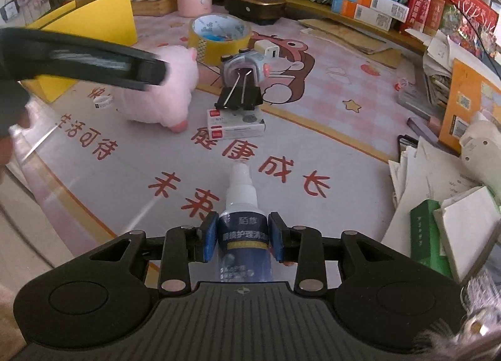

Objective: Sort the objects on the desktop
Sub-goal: 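Grasp the pink plush toy with the left gripper and lift it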

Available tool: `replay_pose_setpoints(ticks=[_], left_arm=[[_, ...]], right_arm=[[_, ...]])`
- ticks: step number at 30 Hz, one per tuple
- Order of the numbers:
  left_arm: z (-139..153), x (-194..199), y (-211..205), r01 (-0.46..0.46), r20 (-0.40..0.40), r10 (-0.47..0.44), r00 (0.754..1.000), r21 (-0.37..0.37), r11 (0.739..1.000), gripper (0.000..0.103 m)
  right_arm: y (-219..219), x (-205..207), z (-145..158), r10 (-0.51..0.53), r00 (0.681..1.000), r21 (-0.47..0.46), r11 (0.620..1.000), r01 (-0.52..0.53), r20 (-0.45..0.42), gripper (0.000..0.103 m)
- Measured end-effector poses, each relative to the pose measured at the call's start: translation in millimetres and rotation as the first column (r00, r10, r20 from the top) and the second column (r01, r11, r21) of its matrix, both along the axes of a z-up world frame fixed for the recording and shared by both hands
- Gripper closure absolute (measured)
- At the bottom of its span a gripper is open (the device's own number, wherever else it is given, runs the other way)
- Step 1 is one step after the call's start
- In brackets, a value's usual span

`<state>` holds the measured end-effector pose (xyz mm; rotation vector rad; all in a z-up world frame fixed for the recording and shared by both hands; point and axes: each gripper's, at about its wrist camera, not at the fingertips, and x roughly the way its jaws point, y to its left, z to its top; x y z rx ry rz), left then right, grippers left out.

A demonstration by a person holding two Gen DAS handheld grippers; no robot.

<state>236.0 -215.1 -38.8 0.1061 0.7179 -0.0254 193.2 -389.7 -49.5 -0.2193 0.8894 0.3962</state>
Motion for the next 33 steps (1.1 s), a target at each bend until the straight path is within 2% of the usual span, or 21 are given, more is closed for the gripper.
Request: replay_pose_setpoints(ticks=[7, 10, 14, 18, 26, 33], left_arm=[[-21.3, 26.5, -4.4, -0.026, -0.073, 0.026, 0.997, 0.004, 1.000, 0.001], [-27.7, 31.6, -5.6, -0.024, -0.094, 0.025, 0.995, 0.003, 1.000, 0.007], [-35.1, 36.6, -6.5, -0.021, -0.122, 0.021, 0.992, 0.005, 1.000, 0.028], [-32.0, 33.4, -2.6, -0.015, -0.119, 0.012, 0.993, -0.020, 1.000, 0.036], [3.6, 2.9, 18.7, -0.049, -0.091, 0.037, 0.995, -0.130, 0.990, 0.037], [40.4, -33.3, 38.2, -0.060, -0.064, 0.049, 0.997, -0.188, 0.980, 0.036]], right_arm=[[-8.8, -0.1, -1.7, 0.002, 1.000, -0.014, 1.000, -0.002, -0.018, 0.066], [-11.1, -0.4, -4.7, -0.002, 0.999, -0.002, 1.000, 0.002, -0.033, 0.066], [-11.9, -1.6, -4.7, 0.008, 0.999, 0.014, 1.000, -0.008, -0.036, 0.072], [-11.3, -1.2, -4.4, 0.002, 0.999, 0.021, 1.000, -0.002, -0.041, 0.073], [-18.3, 11.0, 17.5, -0.046, 0.998, 0.136, 0.989, 0.052, -0.050, 0.073], [-6.2, 13.2, 50.8, -0.011, 1.000, 0.226, 0.974, 0.010, 0.002, 0.073]])
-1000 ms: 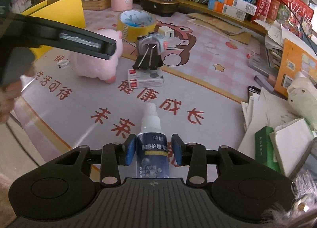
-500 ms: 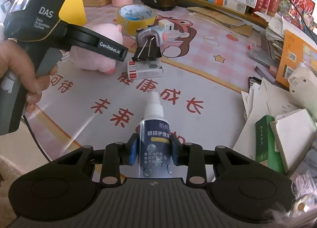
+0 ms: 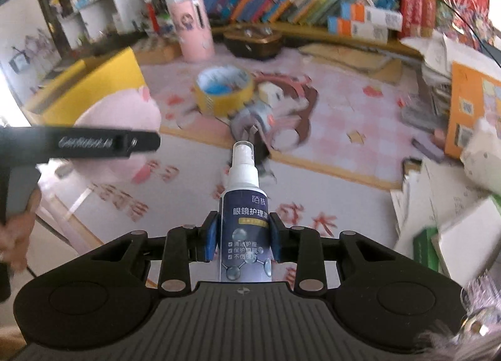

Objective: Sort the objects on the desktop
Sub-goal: 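Grasp the pink plush toy with the left gripper and lift it, then carry the pink plush with the left gripper while the right gripper carries the spray bottle toward the yellow box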

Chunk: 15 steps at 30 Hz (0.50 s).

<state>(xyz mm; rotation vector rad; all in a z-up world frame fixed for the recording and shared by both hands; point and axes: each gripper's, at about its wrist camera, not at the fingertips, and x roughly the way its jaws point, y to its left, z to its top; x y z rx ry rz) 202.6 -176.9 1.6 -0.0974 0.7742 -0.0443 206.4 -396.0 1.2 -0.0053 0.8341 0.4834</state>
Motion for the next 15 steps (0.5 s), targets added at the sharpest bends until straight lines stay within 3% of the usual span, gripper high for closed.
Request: replay_pose_setpoints(ticks=[15], left_arm=[[11.4, -66.1, 13.2, 0.022, 0.028, -0.023, 0.999, 0.042, 0.999, 0.036]], right_arm=[[41.3, -28.8, 9.1, 0.119, 0.993, 0.013, 0.993, -0.119, 0.000, 0.073]])
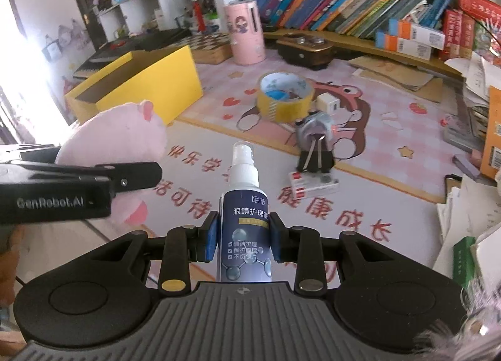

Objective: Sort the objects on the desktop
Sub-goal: 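Carry the pink plush with the left gripper while the right gripper carries the spray bottle toward the yellow box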

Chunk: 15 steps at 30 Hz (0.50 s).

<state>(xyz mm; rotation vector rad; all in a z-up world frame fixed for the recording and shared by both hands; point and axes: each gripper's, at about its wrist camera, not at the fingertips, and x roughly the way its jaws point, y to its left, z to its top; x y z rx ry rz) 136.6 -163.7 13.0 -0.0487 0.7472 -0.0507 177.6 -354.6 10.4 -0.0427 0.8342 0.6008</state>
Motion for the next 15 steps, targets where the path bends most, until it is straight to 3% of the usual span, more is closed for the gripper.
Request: replay_pose_setpoints(ticks=[15], left_arm=[[4.7, -33.9, 54.6, 0.061, 0.071, -0.056, 0.996, -0.062, 0.996, 0.036]], right_arm=[[47.8, -43.0, 10.6, -0.067, 0.997, -0.042, 0.997, 0.068, 0.030, 0.073]])
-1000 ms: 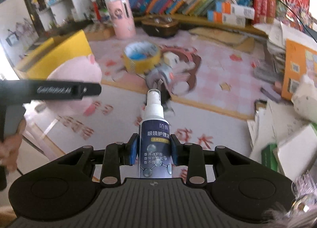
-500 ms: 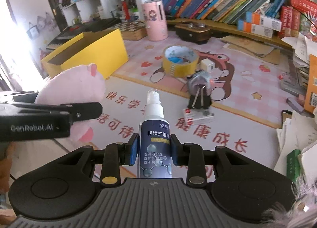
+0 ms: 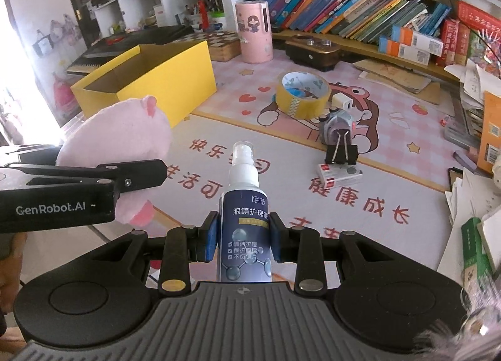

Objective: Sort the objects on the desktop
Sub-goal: 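Carry the pink plush with the left gripper while the right gripper carries the spray bottle toward the yellow box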

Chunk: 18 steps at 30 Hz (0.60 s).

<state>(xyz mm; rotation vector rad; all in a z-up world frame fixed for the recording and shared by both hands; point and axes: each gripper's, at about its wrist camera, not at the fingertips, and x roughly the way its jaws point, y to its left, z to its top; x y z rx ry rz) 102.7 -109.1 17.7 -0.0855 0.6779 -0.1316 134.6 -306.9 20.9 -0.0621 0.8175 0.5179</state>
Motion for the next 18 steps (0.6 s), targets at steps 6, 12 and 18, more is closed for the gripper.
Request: replay_pose_setpoints(ticks=[6, 12, 18], left_arm=[[-0.5, -20.2, 39.1, 0.013, 0.008, -0.013, 1.000, -0.024, 1.000, 0.036], [0.1, -42.1, 80.1, 0.021, 0.008, -0.020, 1.000, -0.061, 0.998, 0.036], [-2.9, -62.3, 112.4, 0.051, -0.001, -0.052, 0.999, -0.067, 0.996, 0.036]], right_arm=[[32.6, -22.8, 0.7, -0.030, 1.000, -0.013, 0.999, 0.029, -0.006, 0.073], [72.5, -52.3, 2.5, -0.033, 0.999, -0.040, 0.999, 0.033, -0.004, 0.073], [107.8, -80.7, -1.2, -0.046, 0.999, -0.049, 0.998, 0.046, -0.011, 0.073]])
